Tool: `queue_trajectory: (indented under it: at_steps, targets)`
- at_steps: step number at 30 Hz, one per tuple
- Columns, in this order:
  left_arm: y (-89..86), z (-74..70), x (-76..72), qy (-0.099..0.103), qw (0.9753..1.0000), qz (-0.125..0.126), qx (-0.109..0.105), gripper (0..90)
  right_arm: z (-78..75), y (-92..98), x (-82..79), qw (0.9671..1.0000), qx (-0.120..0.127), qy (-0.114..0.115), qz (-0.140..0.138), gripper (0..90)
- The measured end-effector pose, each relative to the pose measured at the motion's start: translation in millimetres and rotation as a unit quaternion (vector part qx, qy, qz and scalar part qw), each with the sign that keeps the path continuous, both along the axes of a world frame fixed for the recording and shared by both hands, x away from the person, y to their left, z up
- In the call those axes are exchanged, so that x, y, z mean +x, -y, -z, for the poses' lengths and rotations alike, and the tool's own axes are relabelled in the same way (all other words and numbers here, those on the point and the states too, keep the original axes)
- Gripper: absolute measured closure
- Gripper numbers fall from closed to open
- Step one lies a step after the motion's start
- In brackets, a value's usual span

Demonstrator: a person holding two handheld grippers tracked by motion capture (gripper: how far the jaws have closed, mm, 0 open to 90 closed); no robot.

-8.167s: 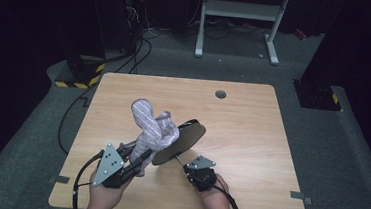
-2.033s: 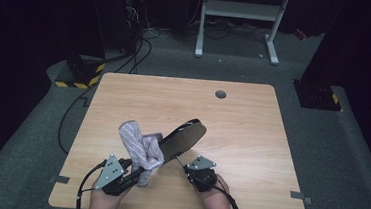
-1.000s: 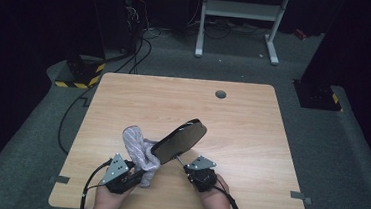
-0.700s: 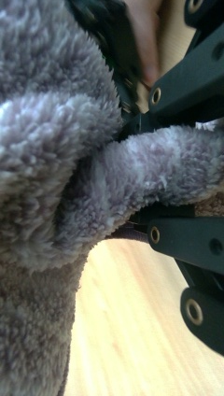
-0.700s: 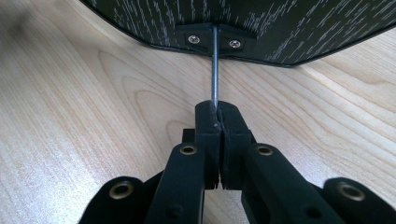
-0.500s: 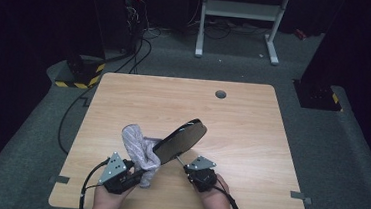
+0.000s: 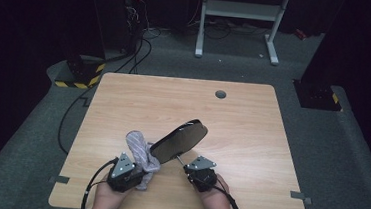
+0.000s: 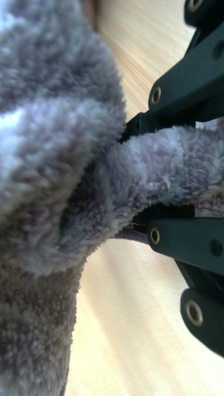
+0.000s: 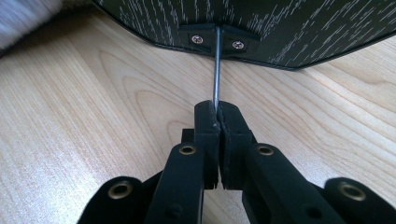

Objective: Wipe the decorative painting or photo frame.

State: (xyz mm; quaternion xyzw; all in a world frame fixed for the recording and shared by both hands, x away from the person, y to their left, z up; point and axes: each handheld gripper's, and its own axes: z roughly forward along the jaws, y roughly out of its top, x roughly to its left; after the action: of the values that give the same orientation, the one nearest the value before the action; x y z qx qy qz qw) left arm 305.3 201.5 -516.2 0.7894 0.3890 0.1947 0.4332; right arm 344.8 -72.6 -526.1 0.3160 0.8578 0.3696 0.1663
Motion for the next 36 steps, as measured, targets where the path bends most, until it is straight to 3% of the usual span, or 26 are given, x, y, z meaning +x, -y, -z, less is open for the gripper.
queue_trajectory:
  at_steps: [4, 5, 12, 17, 21, 23, 24, 28, 36]
  targets:
    - [3.8, 7.7, 8.1, -0.029, 0.9995, -0.002, 0.015, 68.7, 0.0, 0.1, 0.1, 1.0, 0.0, 0.0, 0.0, 87.8]
    - [4.5, 9.4, 9.2, -0.035, 0.9993, -0.003, 0.01, 68.7, 0.0, 0.1, 0.1, 1.0, 0.0, 0.0, 0.0, 87.8]
    - [0.0, 6.2, 6.6, -0.028, 0.9996, -0.006, -0.007, 68.5, 0.0, -0.2, -0.2, 1.0, -0.001, 0.001, 0.001, 87.8]
    - [-8.6, -10.4, -5.8, 0.011, 0.9988, -0.008, -0.046, 68.5, 0.1, -0.3, -0.1, 1.0, -0.002, 0.004, 0.0, 88.0]
    - [-11.4, -28.4, -16.1, 0.061, 0.994, 0.002, -0.091, 68.3, 0.1, -0.3, 0.0, 1.0, -0.002, 0.005, 0.0, 88.4]
    - [-9.1, -31.4, -18.4, 0.078, 0.9924, 0.012, -0.094, 67.9, 0.1, -0.4, -0.2, 1.0, -0.002, 0.004, -0.001, 88.5]
    - [-7.3, -29.7, -18.2, 0.081, 0.9931, 0.014, -0.084, 67.7, 0.2, -0.5, -0.4, 1.0, -0.001, 0.002, 0.0, 88.5]
    - [-7.4, -18.6, -12.3, 0.064, 0.9938, 0.009, -0.09, 67.8, 0.1, -0.2, -0.1, 1.0, -0.002, 0.003, -0.001, 88.3]
    - [-3.5, 3.0, 4.3, 0.016, 0.998, -0.002, -0.06, 68.2, 0.0, 0.3, 0.4, 1.0, 0.001, 0.0, 0.001, 87.0]
